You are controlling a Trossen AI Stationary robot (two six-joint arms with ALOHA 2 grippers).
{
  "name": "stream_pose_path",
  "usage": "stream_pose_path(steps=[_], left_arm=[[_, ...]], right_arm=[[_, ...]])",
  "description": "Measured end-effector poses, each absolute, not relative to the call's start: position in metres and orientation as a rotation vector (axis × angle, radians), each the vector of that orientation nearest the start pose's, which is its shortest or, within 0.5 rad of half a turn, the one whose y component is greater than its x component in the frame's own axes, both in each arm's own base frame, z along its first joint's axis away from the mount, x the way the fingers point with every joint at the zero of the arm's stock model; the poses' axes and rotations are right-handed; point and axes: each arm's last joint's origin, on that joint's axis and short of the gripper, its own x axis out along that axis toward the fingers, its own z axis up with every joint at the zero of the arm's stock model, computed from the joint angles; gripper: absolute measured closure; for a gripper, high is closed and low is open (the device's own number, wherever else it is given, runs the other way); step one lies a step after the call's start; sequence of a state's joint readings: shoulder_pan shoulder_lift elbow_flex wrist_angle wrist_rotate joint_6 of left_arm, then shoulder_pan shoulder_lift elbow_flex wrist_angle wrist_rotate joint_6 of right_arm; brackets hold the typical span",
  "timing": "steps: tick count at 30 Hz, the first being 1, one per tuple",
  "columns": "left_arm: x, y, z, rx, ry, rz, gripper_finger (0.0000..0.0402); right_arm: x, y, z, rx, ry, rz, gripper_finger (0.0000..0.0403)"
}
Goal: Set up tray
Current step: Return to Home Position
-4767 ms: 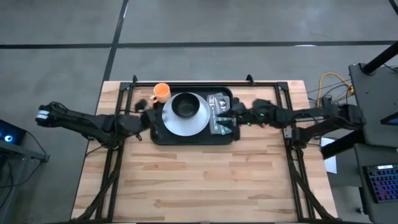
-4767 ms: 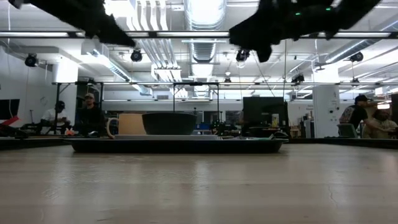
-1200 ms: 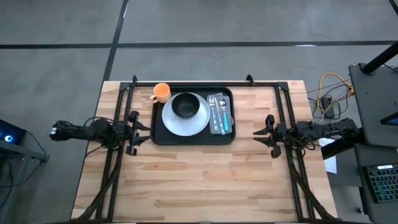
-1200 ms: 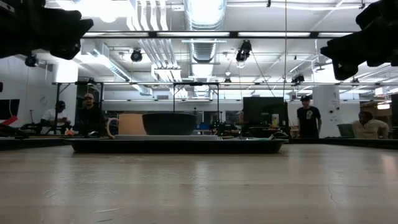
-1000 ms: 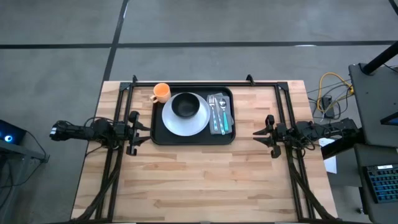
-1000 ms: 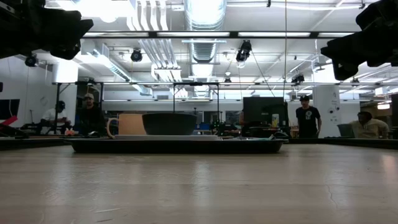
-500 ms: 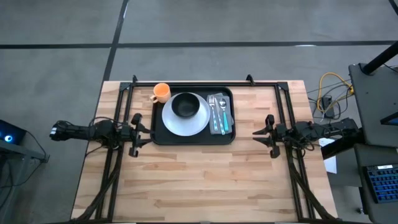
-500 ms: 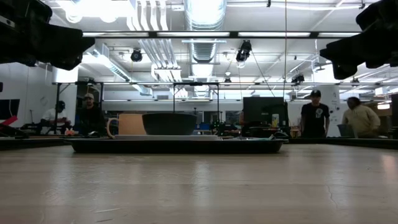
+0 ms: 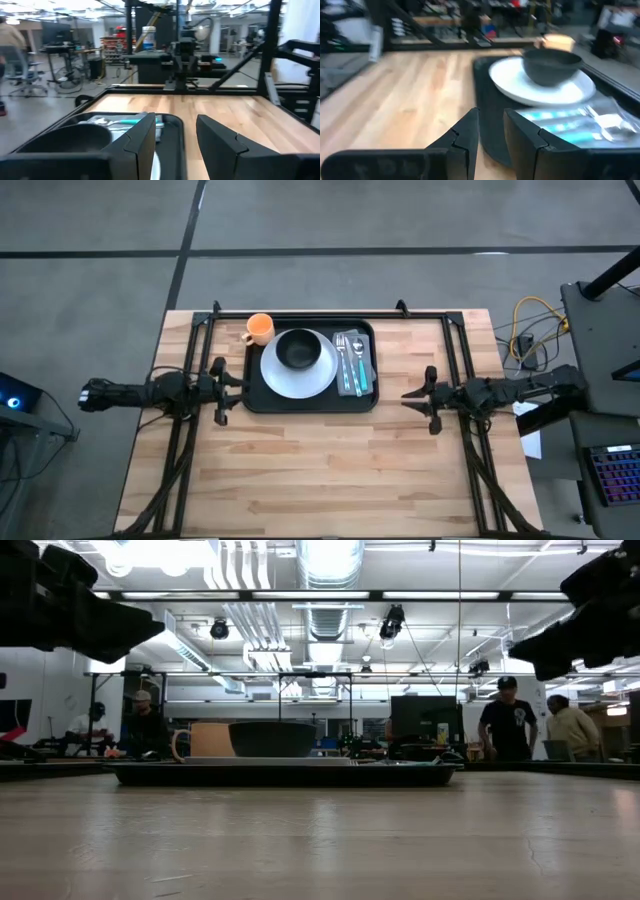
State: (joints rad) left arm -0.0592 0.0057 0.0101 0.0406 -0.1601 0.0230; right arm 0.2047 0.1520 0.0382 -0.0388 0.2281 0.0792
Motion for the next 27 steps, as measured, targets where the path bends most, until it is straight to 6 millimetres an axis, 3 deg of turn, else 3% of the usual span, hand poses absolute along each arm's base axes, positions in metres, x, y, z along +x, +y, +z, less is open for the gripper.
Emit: stream_pose_path(steps=[13,22,27], left_arm=[[0.106,0.01,0.157,-0.031,0.119,0.212,0.0277],[0.112,0.01,0.147,-0.074,0.226,0.22,0.0277],[0.114,0.01,0.143,-0.071,0.275,0.222,0.0277]], right_arm=[[0.115,0.012,0.139,0.074,0.376,-0.257,0.0315],[0.118,0.012,0.128,-0.141,0.507,-0.219,0.0329],[0.119,0.013,0.127,-0.129,0.514,-0.222,0.0329]])
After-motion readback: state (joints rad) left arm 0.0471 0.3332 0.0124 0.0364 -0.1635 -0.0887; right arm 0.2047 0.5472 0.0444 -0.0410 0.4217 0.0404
